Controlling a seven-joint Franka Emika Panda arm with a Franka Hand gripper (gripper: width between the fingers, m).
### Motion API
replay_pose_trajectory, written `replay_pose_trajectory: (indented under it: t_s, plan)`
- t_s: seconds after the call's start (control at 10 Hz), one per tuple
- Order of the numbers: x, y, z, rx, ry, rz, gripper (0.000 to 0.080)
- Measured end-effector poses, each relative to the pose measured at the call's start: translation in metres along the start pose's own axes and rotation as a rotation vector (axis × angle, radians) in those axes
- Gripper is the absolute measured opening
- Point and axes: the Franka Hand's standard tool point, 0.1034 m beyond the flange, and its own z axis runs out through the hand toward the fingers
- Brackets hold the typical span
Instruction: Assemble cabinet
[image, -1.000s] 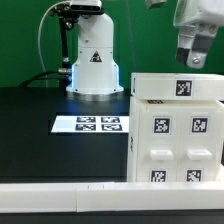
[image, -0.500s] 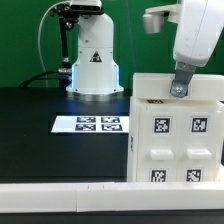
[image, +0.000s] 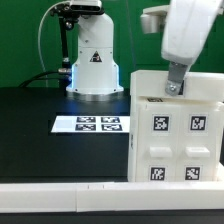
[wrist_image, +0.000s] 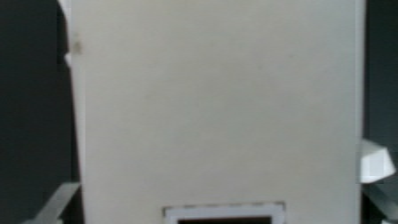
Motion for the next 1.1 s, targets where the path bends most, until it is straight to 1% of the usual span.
replay_pose_trajectory:
  t_s: [0.1, 0.2, 0.3, 0.4, 0.5, 0.6, 0.9, 1.0, 1.1]
  plan:
    - [0.0000, 0.0035, 0.0010, -0.016, 0.021, 0.114, 0.0538]
    - [-0.0040, 0.0068, 0.0020, -0.041, 0.050, 0.240, 0.0538]
    - [-0.0054, 0.0041, 0.0018, -0.034, 0.053, 0.401, 0.0538]
    - [-0.0042, 0.0025, 0.0010, -0.021, 0.063, 0.602, 0.0538]
    - [-0.0048, 0.0004, 0.0013, 0.018, 0.067, 0.789, 0.0538]
    - [-0.0060, 0.0010, 0.0019, 0.045, 0.062, 0.885, 0.0538]
    - [-0.0044, 0.0001, 0.0014, 0.050, 0.061, 1.050, 0.0538]
    - [-0.0037, -0.0002, 0.0011, 0.057, 0.061, 1.140, 0.0538]
    - [-0.0038, 0.0008, 0.0012, 0.071, 0.071, 1.229, 0.0538]
